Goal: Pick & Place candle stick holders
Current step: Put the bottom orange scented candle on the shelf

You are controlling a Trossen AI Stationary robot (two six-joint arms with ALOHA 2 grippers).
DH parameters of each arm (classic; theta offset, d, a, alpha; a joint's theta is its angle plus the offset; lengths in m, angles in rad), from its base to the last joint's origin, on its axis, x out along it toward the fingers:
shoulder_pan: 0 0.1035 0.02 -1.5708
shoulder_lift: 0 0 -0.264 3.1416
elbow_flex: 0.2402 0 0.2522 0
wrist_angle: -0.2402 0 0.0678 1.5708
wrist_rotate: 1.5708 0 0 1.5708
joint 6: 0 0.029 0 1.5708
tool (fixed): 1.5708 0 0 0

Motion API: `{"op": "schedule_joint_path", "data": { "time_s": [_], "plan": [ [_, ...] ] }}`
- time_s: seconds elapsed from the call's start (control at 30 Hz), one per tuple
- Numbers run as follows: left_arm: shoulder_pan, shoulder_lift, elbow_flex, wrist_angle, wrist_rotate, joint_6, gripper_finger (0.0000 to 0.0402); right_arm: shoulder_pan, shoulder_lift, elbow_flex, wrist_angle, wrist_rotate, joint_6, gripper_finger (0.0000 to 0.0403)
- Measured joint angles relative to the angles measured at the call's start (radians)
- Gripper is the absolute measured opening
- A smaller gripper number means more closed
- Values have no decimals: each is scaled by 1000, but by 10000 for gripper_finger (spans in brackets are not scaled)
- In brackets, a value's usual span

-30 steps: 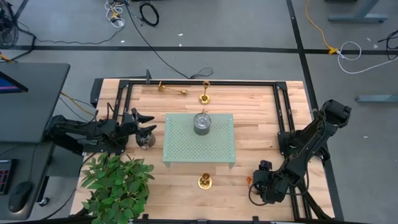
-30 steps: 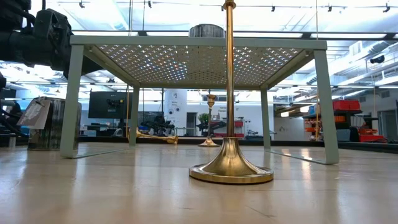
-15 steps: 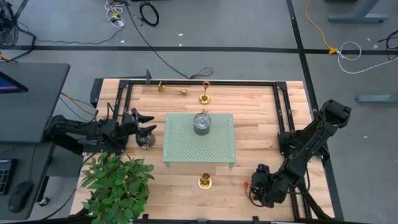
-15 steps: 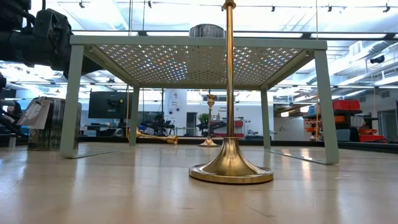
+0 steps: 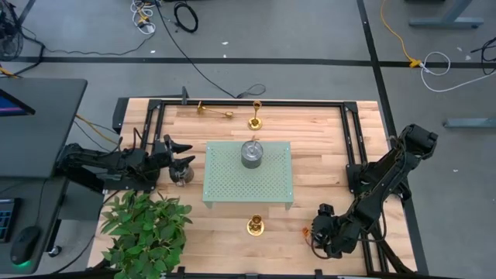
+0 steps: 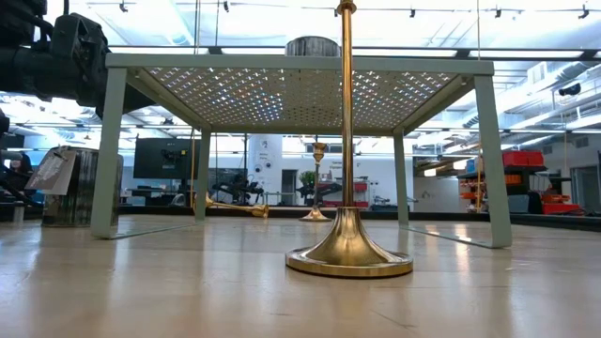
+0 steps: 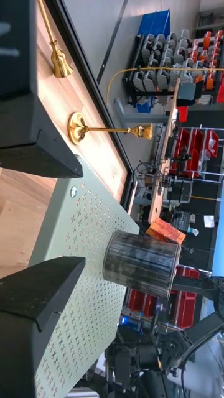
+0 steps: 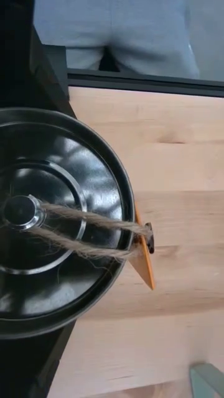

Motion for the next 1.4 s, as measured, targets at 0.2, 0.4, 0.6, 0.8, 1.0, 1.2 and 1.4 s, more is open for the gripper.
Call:
{"op": "schedule_joint_path", "data": {
  "time_s": [0.2,0.4,0.6,0.8,1.0,1.2,1.4],
  "plan": [
    [0,0,0,0,0,0,218,0,-1,3,-25,-6,31,393],
    [0,0,0,0,0,0,218,0,-4,5,-40,1,42,355],
    [0,0,0,0,0,0,218,0,-4,5,-42,-1,43,349],
    [0,0,0,0,0,0,218,0,-3,4,-44,12,41,347],
    [0,0,0,0,0,0,218,-18,2,31,-79,-6,-15,346],
    [0,0,0,0,0,0,218,-44,3,99,-238,-4,-39,346],
    [0,0,0,0,0,0,218,-73,2,150,-277,3,-78,345]
  ]
}}
